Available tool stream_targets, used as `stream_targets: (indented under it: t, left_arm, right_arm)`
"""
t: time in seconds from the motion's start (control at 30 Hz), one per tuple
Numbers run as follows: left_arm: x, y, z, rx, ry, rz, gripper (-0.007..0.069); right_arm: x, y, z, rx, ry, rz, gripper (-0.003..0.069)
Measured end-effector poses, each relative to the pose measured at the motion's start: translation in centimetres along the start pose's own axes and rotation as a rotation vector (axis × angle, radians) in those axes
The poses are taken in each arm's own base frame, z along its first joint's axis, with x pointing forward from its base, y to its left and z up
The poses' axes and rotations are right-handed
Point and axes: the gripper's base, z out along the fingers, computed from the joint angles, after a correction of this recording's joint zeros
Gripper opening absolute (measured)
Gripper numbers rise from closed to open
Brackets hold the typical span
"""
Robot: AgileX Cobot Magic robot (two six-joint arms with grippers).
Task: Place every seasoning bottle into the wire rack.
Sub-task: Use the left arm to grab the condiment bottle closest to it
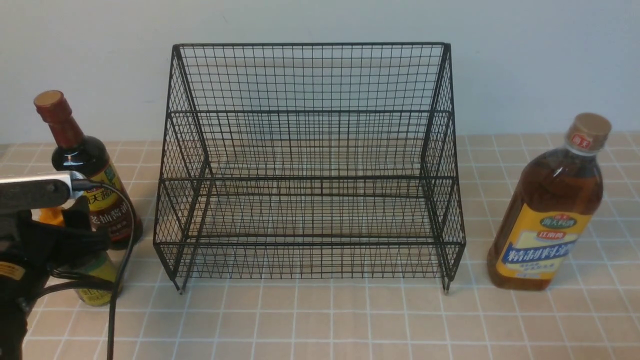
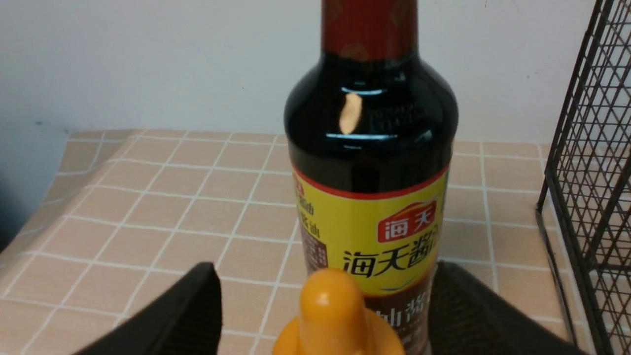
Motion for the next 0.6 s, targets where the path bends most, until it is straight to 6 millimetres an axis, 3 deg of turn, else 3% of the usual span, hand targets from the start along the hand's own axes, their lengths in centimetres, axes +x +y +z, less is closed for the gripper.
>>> stream_targets:
  t: [0.13, 0.2, 0.27, 0.6]
  left_arm:
    - [0.52, -0.12, 0.36, 0.006, 0.016, 0.016, 0.0489]
    - [0.64, -0.17, 0.44, 0.010, 0.021, 0.022, 0.0421]
    - [0.50, -0.17, 0.44, 0.010, 0.005, 0.024, 0.0274]
    - [-0.09, -0.29, -0.23, 0.035, 0.014, 0.025, 0.0273]
  right_arm:
    - [0.00, 0.00, 0.00, 0.000, 0.000, 0.000, -0.0014]
    - [0.00, 0.00, 0.00, 0.000, 0.000, 0.000, -0.0014]
    - [0.00, 0.00, 0.00, 0.000, 0.000, 0.000, -0.0014]
    - [0.00, 0.00, 0.00, 0.000, 0.000, 0.000, -0.0014]
